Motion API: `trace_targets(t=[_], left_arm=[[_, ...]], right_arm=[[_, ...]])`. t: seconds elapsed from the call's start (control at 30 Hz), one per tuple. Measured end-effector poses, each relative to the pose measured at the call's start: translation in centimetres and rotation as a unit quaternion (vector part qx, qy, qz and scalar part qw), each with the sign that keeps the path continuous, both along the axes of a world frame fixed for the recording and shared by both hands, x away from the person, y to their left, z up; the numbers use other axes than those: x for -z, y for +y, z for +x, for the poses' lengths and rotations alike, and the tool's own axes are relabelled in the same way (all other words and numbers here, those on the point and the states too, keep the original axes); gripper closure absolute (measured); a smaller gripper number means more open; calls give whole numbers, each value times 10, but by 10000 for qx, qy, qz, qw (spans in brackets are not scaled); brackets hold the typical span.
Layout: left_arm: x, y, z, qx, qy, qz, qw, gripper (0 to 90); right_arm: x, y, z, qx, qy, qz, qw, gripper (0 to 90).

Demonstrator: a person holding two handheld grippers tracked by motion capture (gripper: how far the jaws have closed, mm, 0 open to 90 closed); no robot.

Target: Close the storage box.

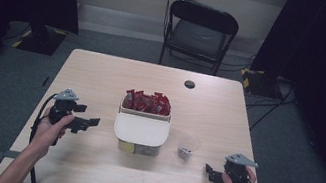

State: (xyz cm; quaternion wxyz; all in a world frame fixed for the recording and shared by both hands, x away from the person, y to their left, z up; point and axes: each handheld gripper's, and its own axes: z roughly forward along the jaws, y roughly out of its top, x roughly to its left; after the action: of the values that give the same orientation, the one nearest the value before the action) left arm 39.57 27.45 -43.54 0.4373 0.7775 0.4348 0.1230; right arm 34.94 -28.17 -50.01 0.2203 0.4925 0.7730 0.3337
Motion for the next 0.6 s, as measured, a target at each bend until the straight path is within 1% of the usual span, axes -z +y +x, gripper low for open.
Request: trace_targets(t=[0.03, 0.07, 0.13, 0.17, 0.2, 0.23, 0.27, 0.3, 0.37, 0.47, 0.5, 0.57, 0.6], left_arm=[[4, 5, -3, -46, 22, 110, 9999, 163], [6, 8, -4, -78, 35, 135, 9999, 163], [8, 11, -5, -115, 63, 149, 9998, 163], [12, 16, -6, -244, 72, 119, 9996, 162], [12, 16, -6, -244, 72, 119, 9996, 161], [17, 20, -7, -287, 155, 186, 9993, 161], [17, 20, -7, -287, 155, 186, 9993, 160], [19, 21, -7, -339, 171, 233, 9990, 160], [23, 23, -6, -405, 178, 223, 9988, 161], [32, 22, -6, -482, 259, 400, 9977, 161], [35, 22, -5, -458, 325, 481, 9973, 160], [41, 22, -4, -487, 376, 547, 9966, 160], [45, 21, -3, -510, 398, 662, 9957, 160]], right_arm=[[0, 0, 0, 1, 1, 2, 10000, 128], [0, 0, 0, 3, 1, 1, 10000, 128], [0, 0, 0, 2, 0, 1, 10000, 128], [0, 0, 0, 1, 1, 1, 10000, 128], [0, 0, 0, 1, 1, 1, 10000, 128], [0, 0, 0, 1, 0, 0, 10000, 128], [0, 0, 0, 1, 0, 0, 10000, 128], [0, 0, 0, 1, 0, 1, 10000, 128], [0, 0, 0, 4, 2, 0, 10000, 128], [0, 0, 0, 3, 0, 1, 10000, 128], [0, 0, 0, 5, 1, 0, 10000, 128], [0, 0, 0, 3, 1, 0, 10000, 128], [0, 0, 0, 5, 1, 0, 10000, 128]])
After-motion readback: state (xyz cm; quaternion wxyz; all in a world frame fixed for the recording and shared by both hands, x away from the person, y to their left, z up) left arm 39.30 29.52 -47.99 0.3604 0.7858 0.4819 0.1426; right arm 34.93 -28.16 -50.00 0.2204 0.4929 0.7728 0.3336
